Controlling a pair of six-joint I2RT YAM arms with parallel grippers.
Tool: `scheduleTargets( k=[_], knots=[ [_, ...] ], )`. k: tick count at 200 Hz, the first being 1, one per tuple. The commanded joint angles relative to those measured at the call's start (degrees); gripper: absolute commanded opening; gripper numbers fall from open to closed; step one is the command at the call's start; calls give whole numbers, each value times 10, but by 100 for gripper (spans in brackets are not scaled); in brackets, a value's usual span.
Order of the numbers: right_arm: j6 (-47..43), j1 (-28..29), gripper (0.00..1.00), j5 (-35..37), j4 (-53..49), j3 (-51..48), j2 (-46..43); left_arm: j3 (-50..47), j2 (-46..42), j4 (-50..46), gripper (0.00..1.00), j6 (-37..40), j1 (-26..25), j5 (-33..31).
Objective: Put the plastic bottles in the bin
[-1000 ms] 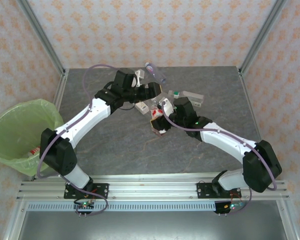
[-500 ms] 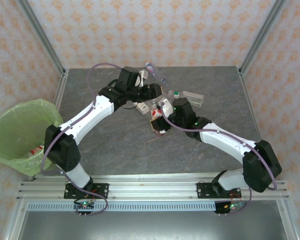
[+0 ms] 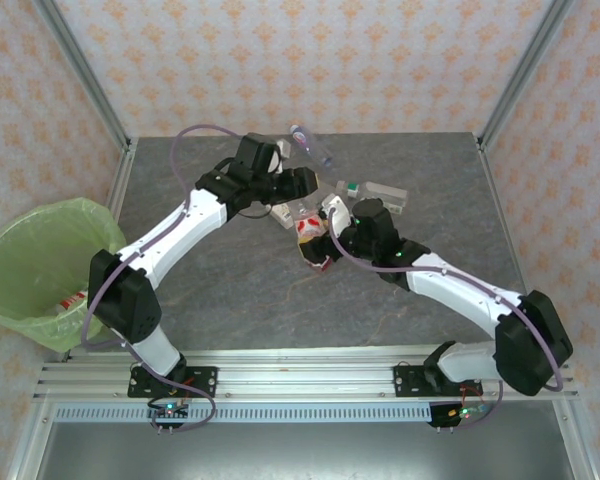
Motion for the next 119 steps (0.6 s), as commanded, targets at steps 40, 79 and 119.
scheduleTargets(
  k=[40,79,119],
  knots=[
    [-5,3,92,35,35,-36,-52,17,-45,-39,64,36,22,-90],
    [-8,3,95,125,73,-64,-83,11,-76,-61,65,57,33,-146],
    [-2,3,99,244,151,-96,-86,-1,-103,-71,65,59,42,-187]
  ],
)
